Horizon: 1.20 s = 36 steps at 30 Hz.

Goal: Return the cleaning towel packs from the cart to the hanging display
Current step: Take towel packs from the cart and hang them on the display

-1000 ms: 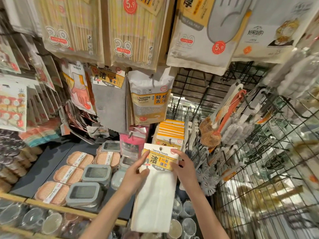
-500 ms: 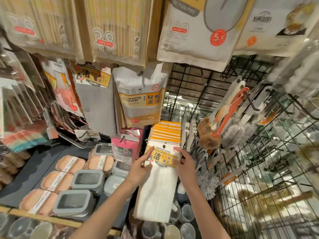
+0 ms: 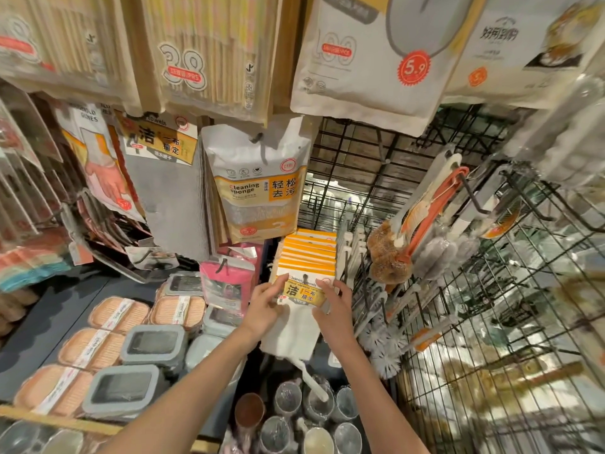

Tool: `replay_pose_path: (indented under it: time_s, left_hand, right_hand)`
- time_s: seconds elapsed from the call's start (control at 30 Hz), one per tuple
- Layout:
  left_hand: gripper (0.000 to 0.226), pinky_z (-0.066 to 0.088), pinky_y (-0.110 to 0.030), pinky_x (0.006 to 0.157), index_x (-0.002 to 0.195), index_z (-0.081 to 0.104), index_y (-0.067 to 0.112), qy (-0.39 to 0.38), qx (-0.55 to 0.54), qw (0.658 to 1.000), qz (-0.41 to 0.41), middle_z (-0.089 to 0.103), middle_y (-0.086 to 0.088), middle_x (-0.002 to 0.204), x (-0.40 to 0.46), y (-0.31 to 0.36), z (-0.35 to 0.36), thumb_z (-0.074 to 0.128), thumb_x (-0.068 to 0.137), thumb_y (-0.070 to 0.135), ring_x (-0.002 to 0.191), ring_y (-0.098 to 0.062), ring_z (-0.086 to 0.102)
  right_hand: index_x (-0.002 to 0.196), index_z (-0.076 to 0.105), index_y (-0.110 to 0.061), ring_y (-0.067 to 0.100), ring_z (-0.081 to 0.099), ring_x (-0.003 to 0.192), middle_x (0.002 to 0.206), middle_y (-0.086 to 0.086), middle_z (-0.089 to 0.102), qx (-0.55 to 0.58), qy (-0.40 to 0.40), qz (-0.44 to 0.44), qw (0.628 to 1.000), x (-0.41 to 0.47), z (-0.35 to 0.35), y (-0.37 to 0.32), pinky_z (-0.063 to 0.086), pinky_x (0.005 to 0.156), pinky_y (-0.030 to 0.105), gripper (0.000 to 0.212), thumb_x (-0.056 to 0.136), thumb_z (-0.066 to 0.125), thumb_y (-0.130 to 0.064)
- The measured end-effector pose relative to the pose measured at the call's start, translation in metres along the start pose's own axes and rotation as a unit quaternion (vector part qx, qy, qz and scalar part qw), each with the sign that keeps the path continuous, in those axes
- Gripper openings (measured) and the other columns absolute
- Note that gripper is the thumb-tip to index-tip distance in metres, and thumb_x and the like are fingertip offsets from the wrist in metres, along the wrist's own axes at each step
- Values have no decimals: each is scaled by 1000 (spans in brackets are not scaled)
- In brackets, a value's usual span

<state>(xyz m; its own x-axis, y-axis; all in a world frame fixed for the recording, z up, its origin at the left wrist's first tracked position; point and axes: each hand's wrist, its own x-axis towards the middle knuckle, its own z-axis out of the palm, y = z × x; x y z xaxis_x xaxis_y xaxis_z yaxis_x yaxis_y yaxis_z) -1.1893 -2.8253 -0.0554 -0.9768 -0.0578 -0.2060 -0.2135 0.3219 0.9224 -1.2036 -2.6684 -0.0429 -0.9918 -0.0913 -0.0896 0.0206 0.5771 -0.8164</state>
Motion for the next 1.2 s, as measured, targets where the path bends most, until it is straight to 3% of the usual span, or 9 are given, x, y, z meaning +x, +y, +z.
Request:
replay_pose_path:
  time_s: [0.17, 0.33, 0.43, 0.6, 0.77, 0.87, 1.0, 1.07, 1.2]
  left_hand:
    - [70, 27, -17, 101, 148, 28, 23, -25, 0, 1000, -12, 33, -11, 132, 11, 13, -4, 50, 90, -9, 117, -17, 39]
    - [73, 33, -33, 110, 149, 25, 21, -62, -17, 998, -10, 29, -12, 145, 8, 24, -9, 53, 89, -9, 134, -23, 34]
    - [69, 34, -29, 107, 147, 33, 17, -61, -41, 997, -18, 30, -10, 147, 2, 26, -10, 59, 87, -5, 134, -23, 36]
    - [39, 34, -31, 109, 121, 61, 0, 9, -57, 998, 5, 56, -10, 130, -18, 30, -11, 56, 84, -10, 128, -25, 47]
    - [44, 34, -20, 103, 126, 54, 11, 61, -12, 996, 61, 51, -6, 130, -78, 31, -19, 60, 85, -3, 122, -19, 46]
    - [41, 29, 0, 88, 126, 53, 11, 119, 31, 987, 101, 50, -1, 126, -118, 23, -34, 63, 86, 6, 116, -13, 46]
    - [40, 36, -26, 102, 122, 55, 10, 204, 128, 967, 82, 52, -6, 125, -166, 14, -59, 63, 83, 8, 119, -23, 47]
    - [46, 31, -18, 103, 128, 52, 12, 242, 177, 952, 63, 50, -6, 133, -193, 7, -67, 64, 84, 14, 126, -23, 43]
    - [62, 20, -32, 115, 144, 37, 23, 286, 254, 924, -13, 33, 0, 152, -258, -15, -82, 61, 87, 30, 141, -19, 26]
  right_hand:
    - [145, 32, -25, 13, 8, 144, 157, 0, 0, -36, -37, 14, 999, 11, -1, -5, 26, 87, 2, 65, 89, 52, 0]
    - [147, 28, -21, 15, 5, 145, 158, 1, -4, -26, -66, 37, 997, 14, -10, -13, 21, 65, -12, 66, 90, 53, -1]
    - [147, 27, -19, 14, 8, 144, 158, 0, -1, -15, -66, 39, 997, 5, -17, -18, 24, 74, -3, 65, 91, 54, -3]
    - [146, 30, -21, 13, 11, 144, 157, -1, 9, -34, -61, 6, 998, -21, -29, -29, 22, 102, 18, 60, 92, 53, -8]
    - [139, 40, -19, 16, 30, 138, 142, -5, 37, -52, -71, -70, 994, -46, -33, -33, 24, 107, 24, 52, 91, 59, -16]
    - [139, 39, -20, 18, 29, 139, 144, -3, 37, -28, -119, -87, 989, -58, -18, -43, 26, 114, 36, 51, 91, 60, -21]
    - [137, 38, -30, 8, 28, 135, 143, -10, 36, -84, -178, -211, 958, -81, 9, -66, 20, 108, 17, 51, 90, 60, -35]
    - [137, 40, -28, 10, 29, 135, 143, -8, 37, -102, -202, -265, 937, -99, 21, -79, 23, 110, 22, 53, 88, 62, -35]
    - [139, 41, -15, 16, 33, 136, 144, 1, 40, -132, -250, -351, 893, -139, 55, -111, 24, 112, 28, 59, 88, 63, -36]
